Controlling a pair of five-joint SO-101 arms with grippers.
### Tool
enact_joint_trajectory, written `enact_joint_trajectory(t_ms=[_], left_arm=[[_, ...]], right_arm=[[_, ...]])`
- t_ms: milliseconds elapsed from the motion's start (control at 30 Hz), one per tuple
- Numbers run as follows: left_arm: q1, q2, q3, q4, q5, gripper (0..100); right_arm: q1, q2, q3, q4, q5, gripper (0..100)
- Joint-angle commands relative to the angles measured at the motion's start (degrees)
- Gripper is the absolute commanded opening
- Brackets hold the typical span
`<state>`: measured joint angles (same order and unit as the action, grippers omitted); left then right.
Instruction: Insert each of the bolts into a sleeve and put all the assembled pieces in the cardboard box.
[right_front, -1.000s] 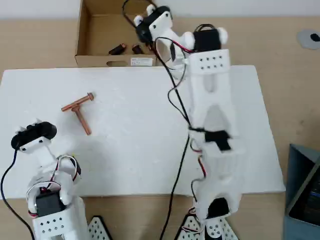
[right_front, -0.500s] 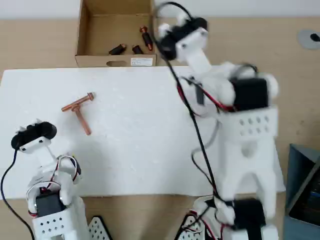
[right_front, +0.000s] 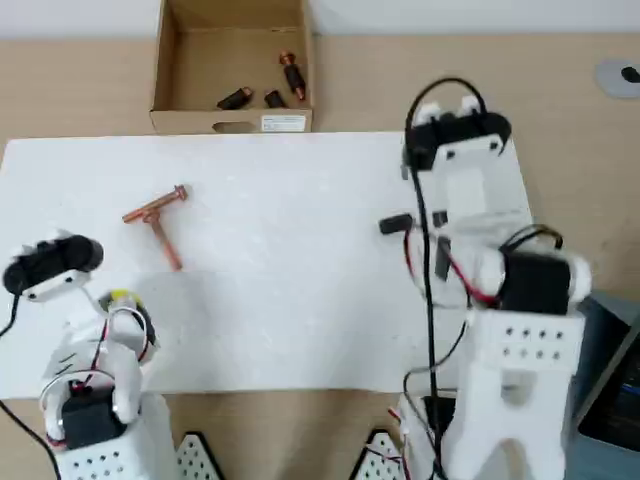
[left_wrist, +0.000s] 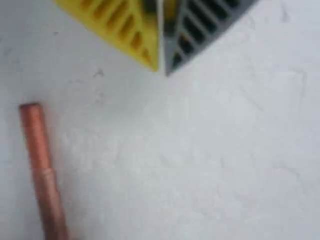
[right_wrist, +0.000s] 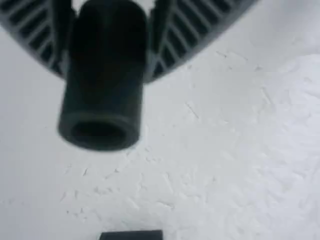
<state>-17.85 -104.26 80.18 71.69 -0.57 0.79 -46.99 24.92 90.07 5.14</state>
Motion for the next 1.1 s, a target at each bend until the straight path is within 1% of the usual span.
enact_joint_trajectory(t_ms=[0, 133, 333, 467, 600, 733, 867, 967, 1067], left_arm=[[2.20, 1.36, -9.23, 2.20, -0.97, 0], [2.73, 10.15, -17.23, 4.92, -0.88, 0], [2.64, 32.13, -34.29, 8.88, -0.35, 1], [2.55, 46.73, -43.52, 9.05, 5.27, 1], [2.73, 60.26, -51.78, 9.14, 5.80, 1], [2.99, 71.96, -58.29, 11.43, 6.15, 1], [5.36, 82.59, -63.74, 15.56, 10.02, 0], [7.21, 89.45, -68.31, 18.29, 10.20, 0], [8.09, 95.16, -72.09, 18.90, 10.29, 1]], right_arm=[[0.75, -7.69, 6.29, -4.75, -0.62, 1.0], [0.75, -14.46, 12.79, -7.30, -0.53, 0.9], [0.75, -20.26, 18.42, -7.47, -0.53, 0.9], [0.75, -22.29, 19.82, -7.47, -2.29, 0.9], [0.75, -22.64, 19.91, -7.47, -4.13, 0.9], [0.75, -22.81, 19.91, -7.47, -5.01, 0.9], [2.07, -22.81, 19.91, -7.47, -5.01, 0.9], [3.65, -22.81, 20.00, -7.47, -5.01, 0.9], [4.97, -22.81, 20.00, -7.12, -5.01, 0.9]])
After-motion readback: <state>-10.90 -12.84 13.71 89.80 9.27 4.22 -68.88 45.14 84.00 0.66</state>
